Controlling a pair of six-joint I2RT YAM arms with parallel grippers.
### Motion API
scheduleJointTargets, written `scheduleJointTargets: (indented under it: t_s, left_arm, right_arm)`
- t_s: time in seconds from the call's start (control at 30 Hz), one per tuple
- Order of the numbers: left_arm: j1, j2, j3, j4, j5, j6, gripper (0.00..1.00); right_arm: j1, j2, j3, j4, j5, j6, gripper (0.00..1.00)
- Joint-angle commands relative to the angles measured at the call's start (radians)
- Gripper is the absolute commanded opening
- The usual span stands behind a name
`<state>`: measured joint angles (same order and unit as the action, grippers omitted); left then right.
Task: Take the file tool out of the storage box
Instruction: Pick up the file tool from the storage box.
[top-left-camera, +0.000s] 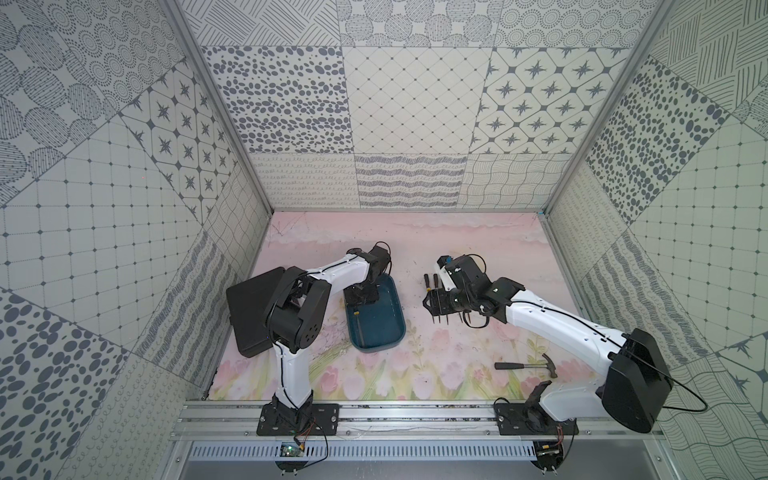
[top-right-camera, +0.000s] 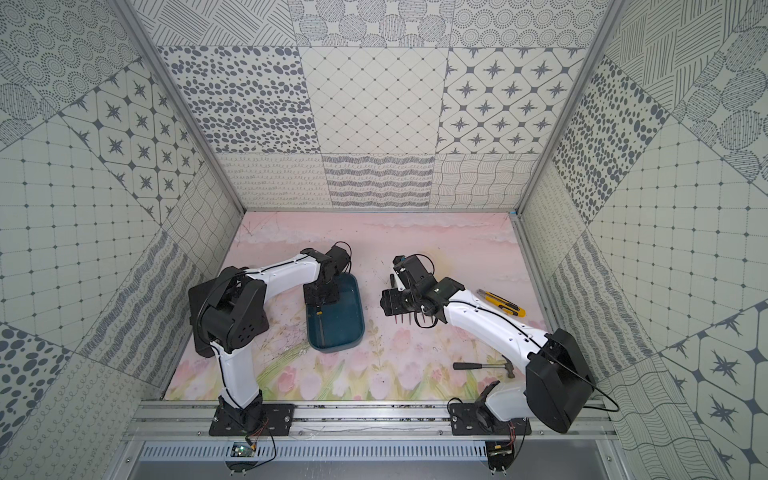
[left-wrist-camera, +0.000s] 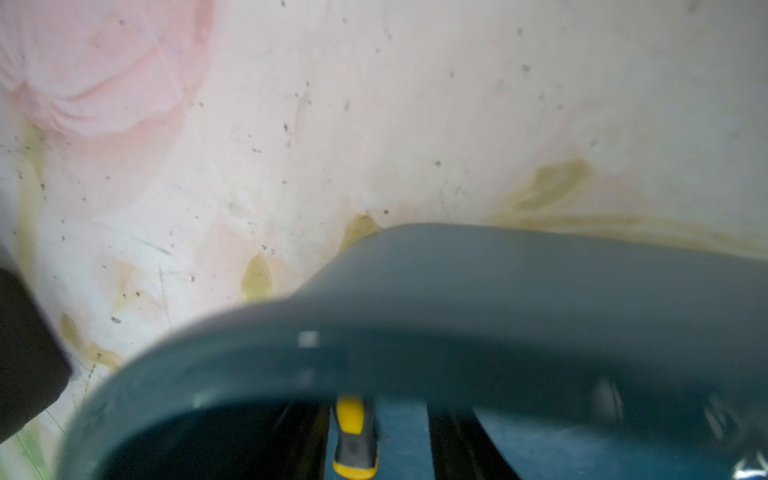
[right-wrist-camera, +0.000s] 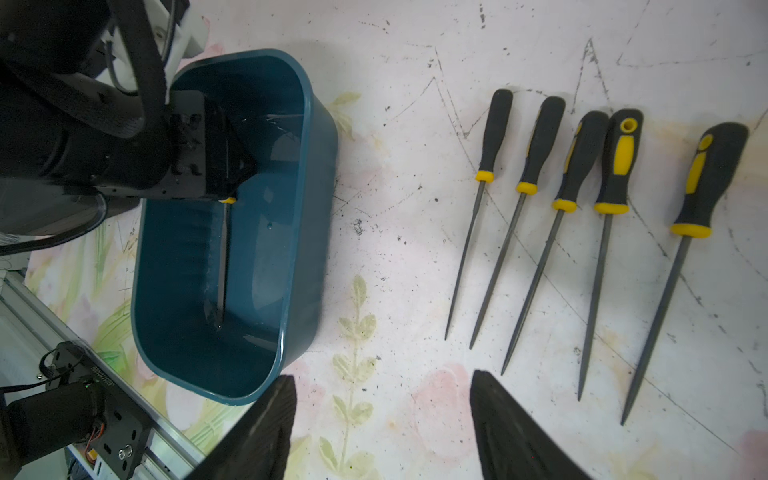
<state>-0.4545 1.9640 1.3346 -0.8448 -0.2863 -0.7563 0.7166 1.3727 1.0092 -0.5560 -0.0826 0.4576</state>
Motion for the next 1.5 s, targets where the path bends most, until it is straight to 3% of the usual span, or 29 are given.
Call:
scheduleJointTargets:
  t_s: [0.0, 0.27, 0.5, 0.9, 1.17, 1.47]
  left_arm:
    - [0.006, 0.003, -0.054, 0.082, 0.094, 0.015, 0.37]
    - [0.003, -0.096, -0.123, 0.238, 0.254, 0.051, 0.27]
    - [0.010, -0.242, -0.192, 0.367, 0.424, 0.039, 0.08]
    - [0.013, -0.481, -0.245, 0.507, 0.616, -0.063, 0.04]
    - [0.013, -0.555, -0.221, 0.495, 0.661, -0.103, 0.04]
    - [0.015, -0.569, -0.220, 0.513, 0.693, -0.132, 0.04]
  right_arm:
    - [0.001, -0.041, -0.018, 0.026, -0.004, -0.010, 0.71]
    - [0.005, -0.076, -0.029, 0.041, -0.074, 0.002, 0.71]
    - [0.008, -0.124, -0.074, 0.142, -0.221, 0.032, 0.71]
    - [0.017, -0.110, -0.169, 0.441, -0.485, 0.181, 0.68]
    - [0.045, -0.071, -0.163, 0.494, -0.523, 0.208, 0.60]
    - [0.065, -0.026, -0.143, 0.489, -0.503, 0.208, 0.43]
